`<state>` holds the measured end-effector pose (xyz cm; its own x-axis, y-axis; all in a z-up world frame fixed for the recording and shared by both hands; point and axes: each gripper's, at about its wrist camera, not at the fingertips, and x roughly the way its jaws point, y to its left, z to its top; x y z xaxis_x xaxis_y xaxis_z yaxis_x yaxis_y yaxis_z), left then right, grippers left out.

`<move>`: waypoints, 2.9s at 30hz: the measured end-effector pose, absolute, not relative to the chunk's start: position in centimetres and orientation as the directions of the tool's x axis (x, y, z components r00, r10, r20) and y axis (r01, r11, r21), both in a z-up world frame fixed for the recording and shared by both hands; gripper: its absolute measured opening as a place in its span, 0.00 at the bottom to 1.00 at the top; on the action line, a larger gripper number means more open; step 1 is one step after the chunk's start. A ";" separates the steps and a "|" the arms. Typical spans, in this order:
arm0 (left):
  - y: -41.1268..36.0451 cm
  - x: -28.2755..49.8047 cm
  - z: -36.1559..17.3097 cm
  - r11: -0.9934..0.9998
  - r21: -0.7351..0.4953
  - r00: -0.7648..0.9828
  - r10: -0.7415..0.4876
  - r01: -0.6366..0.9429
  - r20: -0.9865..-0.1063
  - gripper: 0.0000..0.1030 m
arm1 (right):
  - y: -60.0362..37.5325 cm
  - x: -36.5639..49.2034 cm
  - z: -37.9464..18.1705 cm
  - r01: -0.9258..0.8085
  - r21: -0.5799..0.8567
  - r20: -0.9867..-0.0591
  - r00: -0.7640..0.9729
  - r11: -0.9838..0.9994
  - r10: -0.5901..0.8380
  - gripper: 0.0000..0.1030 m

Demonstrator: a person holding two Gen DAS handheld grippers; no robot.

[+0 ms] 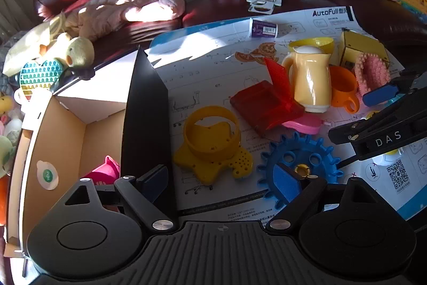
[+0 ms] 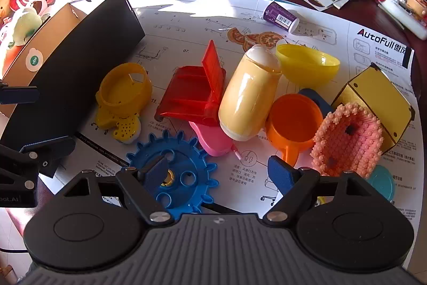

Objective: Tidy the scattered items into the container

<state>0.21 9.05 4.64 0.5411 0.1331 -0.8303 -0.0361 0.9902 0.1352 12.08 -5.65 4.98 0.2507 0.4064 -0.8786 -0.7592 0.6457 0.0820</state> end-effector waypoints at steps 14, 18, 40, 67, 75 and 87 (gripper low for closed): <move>12.2 7.4 1.5 0.955 0.117 0.417 0.226 -0.272 -0.880 0.84 | -3.7 13.4 3.7 -0.760 0.122 -0.875 0.221 0.639 0.430 0.75; 11.8 8.2 1.0 0.939 0.171 0.405 0.287 -0.299 -0.868 0.84 | -3.2 13.9 3.5 -0.763 0.128 -0.878 0.210 0.633 0.430 0.70; 13.8 5.9 -1.6 0.907 -0.015 0.348 0.147 -0.422 -0.926 0.44 | 0.2 14.3 5.4 -0.814 0.155 -0.844 0.185 0.559 0.504 0.64; 12.8 2.6 -2.4 0.963 -0.056 0.371 0.048 -0.265 -0.927 0.45 | 4.5 8.8 2.9 -0.902 0.203 -0.876 0.007 0.381 0.482 0.42; 13.0 2.5 -2.2 0.967 -0.083 0.396 0.020 -0.241 -0.918 0.48 | 3.7 9.3 0.8 -0.878 0.184 -0.908 0.020 0.441 0.419 0.25; 11.4 3.1 -2.1 0.987 -0.050 0.410 0.017 -0.152 -0.912 0.17 | 2.7 9.5 1.0 -0.861 0.198 -0.903 0.026 0.469 0.428 0.19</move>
<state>3.08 11.44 -2.06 0.4101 0.0168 -0.9119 -0.1517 0.9872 -0.0500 9.50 2.68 1.02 0.0260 0.4282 -0.9033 -0.8607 0.4693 0.1976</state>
